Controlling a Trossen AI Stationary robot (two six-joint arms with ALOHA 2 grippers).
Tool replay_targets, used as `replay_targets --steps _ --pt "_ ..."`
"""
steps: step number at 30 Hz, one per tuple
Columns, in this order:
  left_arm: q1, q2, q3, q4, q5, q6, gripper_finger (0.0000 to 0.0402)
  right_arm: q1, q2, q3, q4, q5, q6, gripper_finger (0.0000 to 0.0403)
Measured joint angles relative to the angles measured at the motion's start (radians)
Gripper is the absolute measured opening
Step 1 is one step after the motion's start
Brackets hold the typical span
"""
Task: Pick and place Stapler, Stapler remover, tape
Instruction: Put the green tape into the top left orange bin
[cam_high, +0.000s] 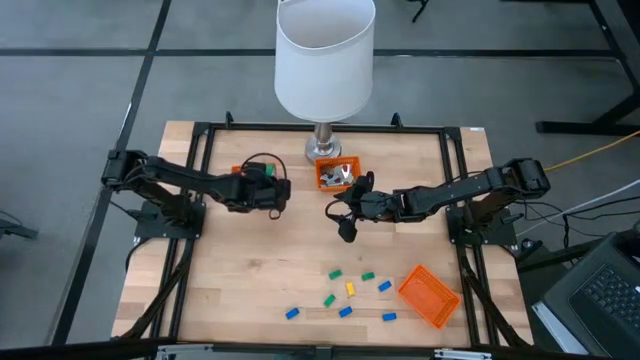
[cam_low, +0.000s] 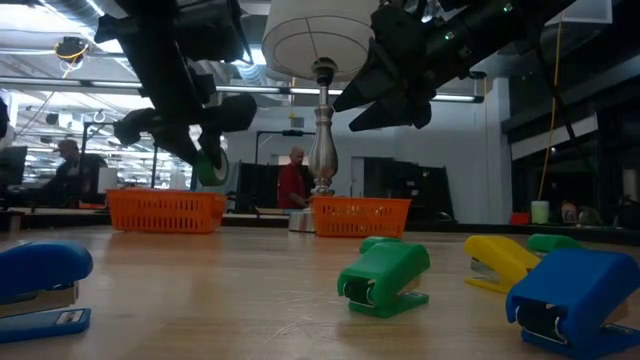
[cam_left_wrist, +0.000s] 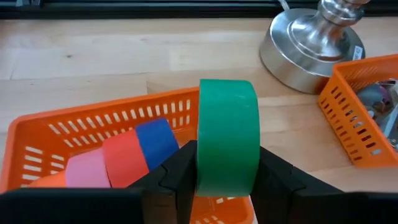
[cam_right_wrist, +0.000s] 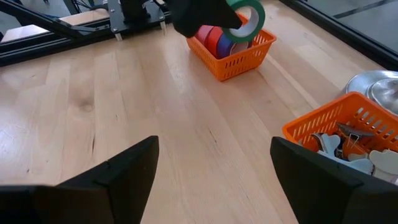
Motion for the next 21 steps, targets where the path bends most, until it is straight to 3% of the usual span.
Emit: replay_targets --steps 8,21 --pt "0.007 0.071 0.0 -0.001 -0.003 -0.062 0.012 0.0 0.0 0.0 0.0 0.0 0.0 0.0313" --pt "0.036 0.069 -0.001 -0.009 0.051 -0.043 0.0141 0.0 0.0 0.0 0.0 0.0 0.0 0.0313"
